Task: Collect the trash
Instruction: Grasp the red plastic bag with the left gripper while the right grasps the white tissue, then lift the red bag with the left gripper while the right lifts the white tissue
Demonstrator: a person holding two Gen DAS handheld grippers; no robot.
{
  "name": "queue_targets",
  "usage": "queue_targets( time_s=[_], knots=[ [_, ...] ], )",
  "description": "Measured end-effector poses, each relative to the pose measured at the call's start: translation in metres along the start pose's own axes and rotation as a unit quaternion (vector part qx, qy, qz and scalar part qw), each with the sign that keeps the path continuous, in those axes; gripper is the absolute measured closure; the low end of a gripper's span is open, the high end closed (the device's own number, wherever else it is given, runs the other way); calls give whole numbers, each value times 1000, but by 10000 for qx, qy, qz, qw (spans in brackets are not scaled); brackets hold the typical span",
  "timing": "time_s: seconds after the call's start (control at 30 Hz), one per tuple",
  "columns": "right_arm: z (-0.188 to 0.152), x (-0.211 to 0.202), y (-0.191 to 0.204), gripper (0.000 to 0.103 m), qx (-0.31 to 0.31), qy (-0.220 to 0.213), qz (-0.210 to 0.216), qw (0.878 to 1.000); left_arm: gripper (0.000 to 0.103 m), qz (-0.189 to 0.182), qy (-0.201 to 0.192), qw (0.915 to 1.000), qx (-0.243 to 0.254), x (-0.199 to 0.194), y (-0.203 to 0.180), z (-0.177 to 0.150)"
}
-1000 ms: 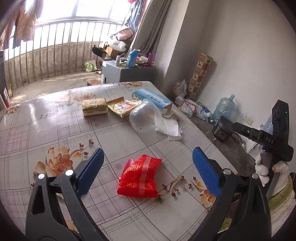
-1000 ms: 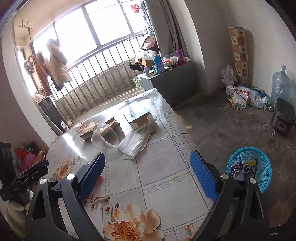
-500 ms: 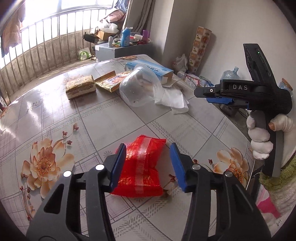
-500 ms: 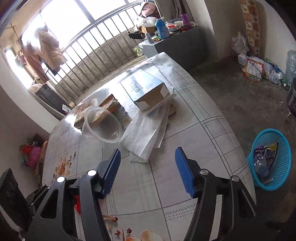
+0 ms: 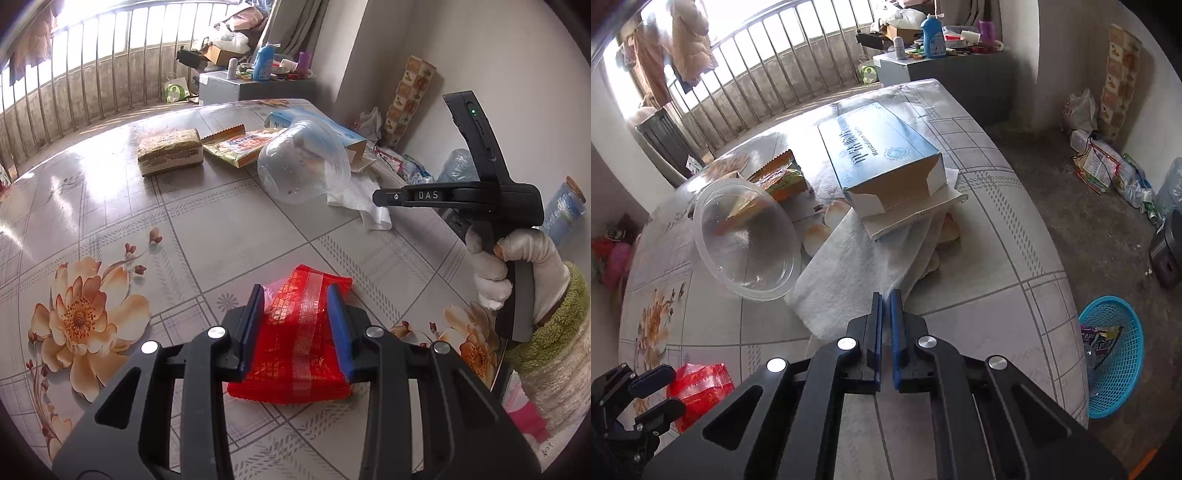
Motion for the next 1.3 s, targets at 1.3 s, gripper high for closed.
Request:
queue_targets(
  time_s=[1.3],
  knots=[
    [-21,-4,36,99,-1026,275,-177,9942,70,-100,-191,9990,-392,-24,28,-5]
  ],
)
Point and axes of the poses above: each gripper's, at about its wrist camera, not at the fingertips, and x roughly the way its jaws point, y to its left, z to its top, the point moved 4 cm from there along x, roughly the way its jaws point, and after that the axes turned 6 degrees about y, right-handed, at the moved point
